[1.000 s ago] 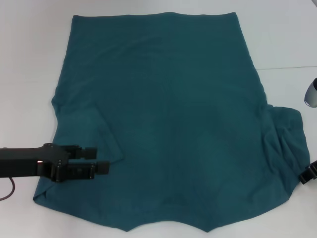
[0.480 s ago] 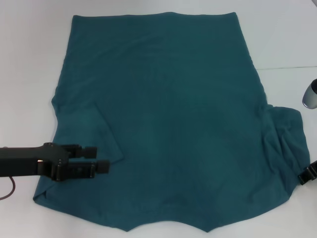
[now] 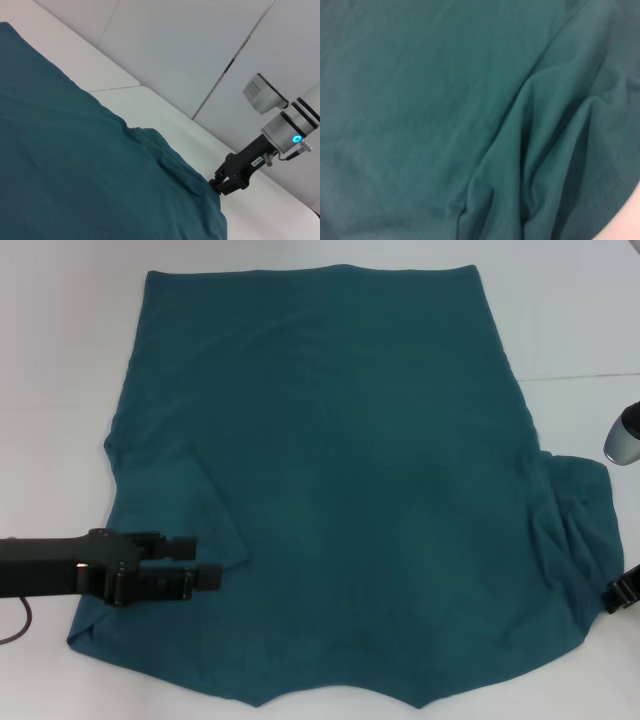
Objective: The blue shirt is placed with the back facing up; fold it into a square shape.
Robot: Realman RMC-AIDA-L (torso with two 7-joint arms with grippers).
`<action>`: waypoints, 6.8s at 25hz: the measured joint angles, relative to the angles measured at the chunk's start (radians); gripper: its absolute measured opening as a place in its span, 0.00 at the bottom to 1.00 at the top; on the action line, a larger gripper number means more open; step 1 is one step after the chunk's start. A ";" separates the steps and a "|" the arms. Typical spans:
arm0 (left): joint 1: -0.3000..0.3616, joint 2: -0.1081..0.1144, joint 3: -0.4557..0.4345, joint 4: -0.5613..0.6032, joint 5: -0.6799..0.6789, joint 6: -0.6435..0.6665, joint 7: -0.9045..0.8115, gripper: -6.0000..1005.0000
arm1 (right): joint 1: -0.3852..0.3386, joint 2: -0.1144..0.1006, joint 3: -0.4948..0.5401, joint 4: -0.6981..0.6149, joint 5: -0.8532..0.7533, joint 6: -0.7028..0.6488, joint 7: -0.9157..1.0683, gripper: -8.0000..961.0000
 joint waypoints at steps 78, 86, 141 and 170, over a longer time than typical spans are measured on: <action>0.021 -0.013 -0.002 0.000 -0.002 -0.017 0.023 0.75 | -0.016 0.028 0.013 -0.151 0.118 0.196 0.105 0.86; 0.018 -0.014 -0.001 0.000 -0.001 -0.012 0.023 0.75 | -0.024 0.023 0.144 -0.027 0.173 0.314 0.078 0.91; 0.029 -0.014 0.002 -0.002 0.000 -0.011 0.025 0.74 | 0.069 0.011 0.206 0.217 0.570 0.481 -0.131 0.23; 0.117 -0.085 0.048 0.434 0.402 -0.092 -0.649 0.74 | 0.049 -0.014 0.195 0.007 0.556 0.137 -0.224 0.93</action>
